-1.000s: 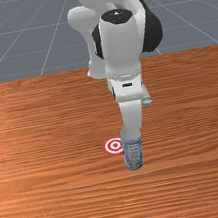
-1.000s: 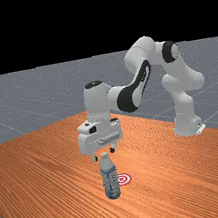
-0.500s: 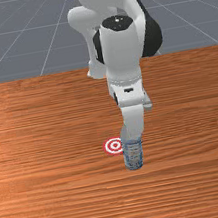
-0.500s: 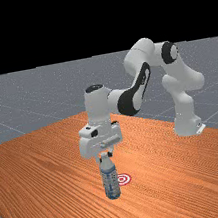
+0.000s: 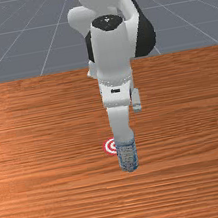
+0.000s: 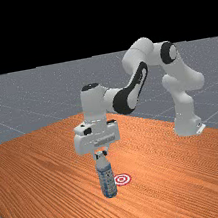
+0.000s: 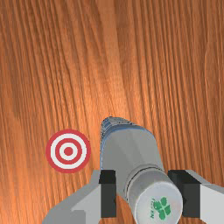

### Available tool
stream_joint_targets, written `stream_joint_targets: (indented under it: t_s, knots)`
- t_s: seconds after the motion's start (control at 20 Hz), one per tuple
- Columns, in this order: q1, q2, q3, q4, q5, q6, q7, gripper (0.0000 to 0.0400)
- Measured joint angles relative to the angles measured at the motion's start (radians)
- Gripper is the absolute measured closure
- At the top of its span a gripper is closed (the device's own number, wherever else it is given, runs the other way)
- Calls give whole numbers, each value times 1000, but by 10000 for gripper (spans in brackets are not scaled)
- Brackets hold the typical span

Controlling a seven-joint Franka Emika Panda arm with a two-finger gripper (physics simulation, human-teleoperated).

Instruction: Pick up the bottle and put it on the marker

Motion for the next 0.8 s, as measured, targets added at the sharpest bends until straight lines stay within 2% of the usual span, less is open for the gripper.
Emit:
stream_joint_targets:
  t_s: [0.15,0.25,0.35,0.4,0.45,0.55,0.8]
  knots:
    - [-33,-2,9,-3,-3,0,-90,222]
    - [-28,-8,2,-13,-24,1,-96,222]
    - [-38,1,12,25,-6,-115,-110,225]
    - [-38,-19,13,-7,-6,-114,-110,225]
    - [-38,-40,13,-40,-6,-110,-110,225]
    - [-33,-106,6,-171,-3,35,-74,222]
    - [-27,-131,-2,-210,-1,52,-37,226]
